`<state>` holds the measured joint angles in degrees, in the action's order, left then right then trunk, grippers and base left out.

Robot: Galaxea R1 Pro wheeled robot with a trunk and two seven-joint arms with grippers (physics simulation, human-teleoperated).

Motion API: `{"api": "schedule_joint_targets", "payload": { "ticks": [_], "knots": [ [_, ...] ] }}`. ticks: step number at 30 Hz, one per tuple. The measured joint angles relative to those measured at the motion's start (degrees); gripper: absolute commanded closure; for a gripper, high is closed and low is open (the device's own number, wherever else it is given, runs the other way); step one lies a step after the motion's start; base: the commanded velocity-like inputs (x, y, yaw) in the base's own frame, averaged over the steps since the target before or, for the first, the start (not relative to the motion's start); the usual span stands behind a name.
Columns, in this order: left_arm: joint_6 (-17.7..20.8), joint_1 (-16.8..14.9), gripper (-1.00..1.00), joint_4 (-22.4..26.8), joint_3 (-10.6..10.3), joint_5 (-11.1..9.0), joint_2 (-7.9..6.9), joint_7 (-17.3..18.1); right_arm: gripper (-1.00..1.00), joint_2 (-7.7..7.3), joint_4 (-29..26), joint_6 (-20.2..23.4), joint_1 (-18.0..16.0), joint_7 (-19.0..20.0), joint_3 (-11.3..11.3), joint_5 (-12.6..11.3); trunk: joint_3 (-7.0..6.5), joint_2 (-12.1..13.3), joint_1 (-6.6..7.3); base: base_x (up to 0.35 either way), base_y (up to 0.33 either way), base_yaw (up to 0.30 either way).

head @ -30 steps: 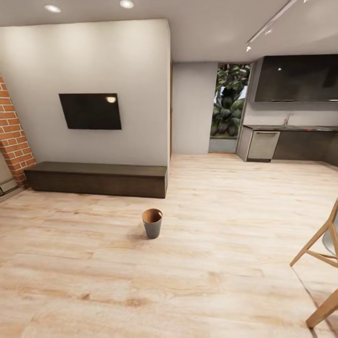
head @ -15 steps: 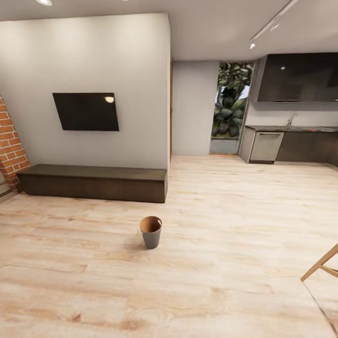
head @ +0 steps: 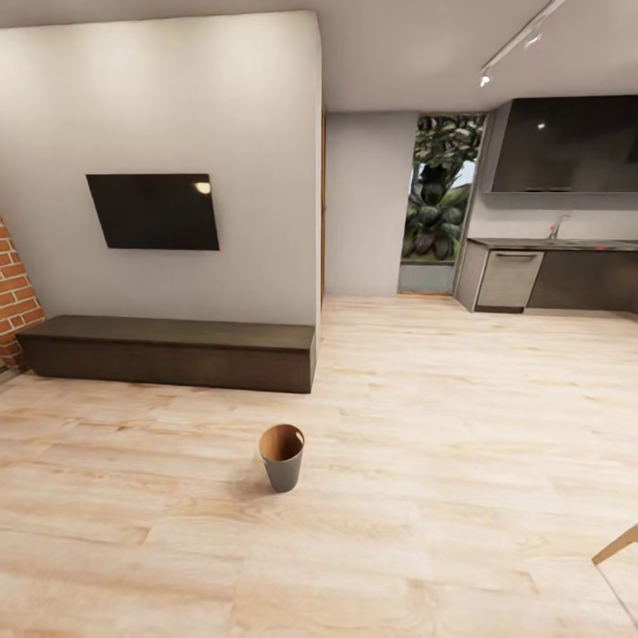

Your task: Put the three can of soda from the living room inside the tash can in the kitchen.

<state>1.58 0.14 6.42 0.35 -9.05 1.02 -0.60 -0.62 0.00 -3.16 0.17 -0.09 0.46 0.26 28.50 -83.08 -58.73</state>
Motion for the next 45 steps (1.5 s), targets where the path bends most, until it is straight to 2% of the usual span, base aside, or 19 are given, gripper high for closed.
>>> {"api": "schedule_joint_targets", "payload": {
  "ticks": [12, 19, 45],
  "knots": [
    [-0.08, 0.02, -1.00, 0.01, 0.09, -0.14, 0.28, 0.06, -1.00, 0.00, 0.00, 0.00, -0.01, 0.00, 0.06, 0.00, 0.00, 0.00, 0.00, 0.340, 0.000, 0.000],
    [-0.09, 0.03, -1.00, -0.03, 0.09, -1.42, 0.07, 0.07, -1.00, 0.00, 0.00, 0.00, -0.02, 0.00, 0.03, 0.00, 0.00, 0.00, 0.00, 0.340, 0.000, 0.000],
    [-0.09, 0.03, -1.00, 0.00, 0.09, -1.58, 0.06, 0.07, -1.00, 0.00, 0.00, 0.05, 0.01, 0.00, 0.04, 0.00, 0.00, 0.00, 0.00, 0.340, 0.000, 0.000]
  ]
}}
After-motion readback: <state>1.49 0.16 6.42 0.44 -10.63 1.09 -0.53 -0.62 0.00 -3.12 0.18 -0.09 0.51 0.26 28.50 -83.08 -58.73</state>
